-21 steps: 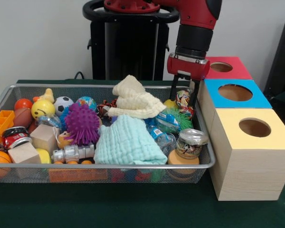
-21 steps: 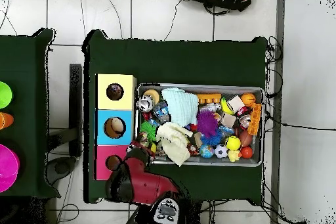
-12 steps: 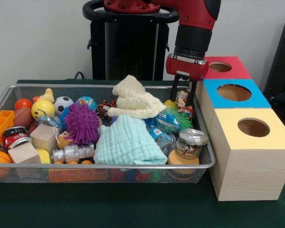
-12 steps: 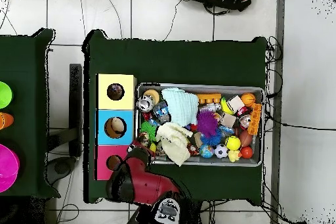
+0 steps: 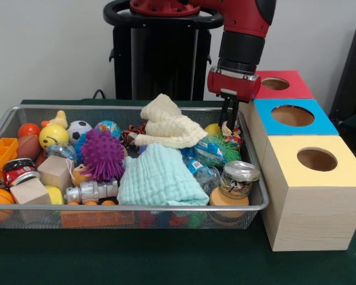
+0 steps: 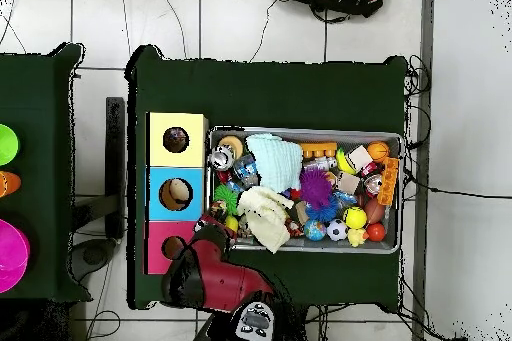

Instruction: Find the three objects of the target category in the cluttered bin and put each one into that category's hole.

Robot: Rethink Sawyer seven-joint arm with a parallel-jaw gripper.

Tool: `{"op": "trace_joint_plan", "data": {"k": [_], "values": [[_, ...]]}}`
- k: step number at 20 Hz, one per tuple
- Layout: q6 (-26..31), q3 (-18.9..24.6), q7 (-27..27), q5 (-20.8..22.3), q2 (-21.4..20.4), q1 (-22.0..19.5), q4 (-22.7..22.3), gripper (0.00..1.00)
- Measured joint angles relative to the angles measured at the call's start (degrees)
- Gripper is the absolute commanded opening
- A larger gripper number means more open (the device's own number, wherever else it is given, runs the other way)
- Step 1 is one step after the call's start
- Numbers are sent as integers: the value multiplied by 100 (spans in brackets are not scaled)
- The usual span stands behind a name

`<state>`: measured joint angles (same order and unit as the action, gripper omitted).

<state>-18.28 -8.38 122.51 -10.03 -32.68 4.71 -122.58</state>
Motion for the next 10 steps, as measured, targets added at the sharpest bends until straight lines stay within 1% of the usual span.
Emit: {"op": "trace_joint_plan", "data": {"k": [7, 10], "values": [[18, 31, 0, 51, -14, -50, -2, 0], [254, 110, 0, 65, -201, -202, -29, 0]]}}
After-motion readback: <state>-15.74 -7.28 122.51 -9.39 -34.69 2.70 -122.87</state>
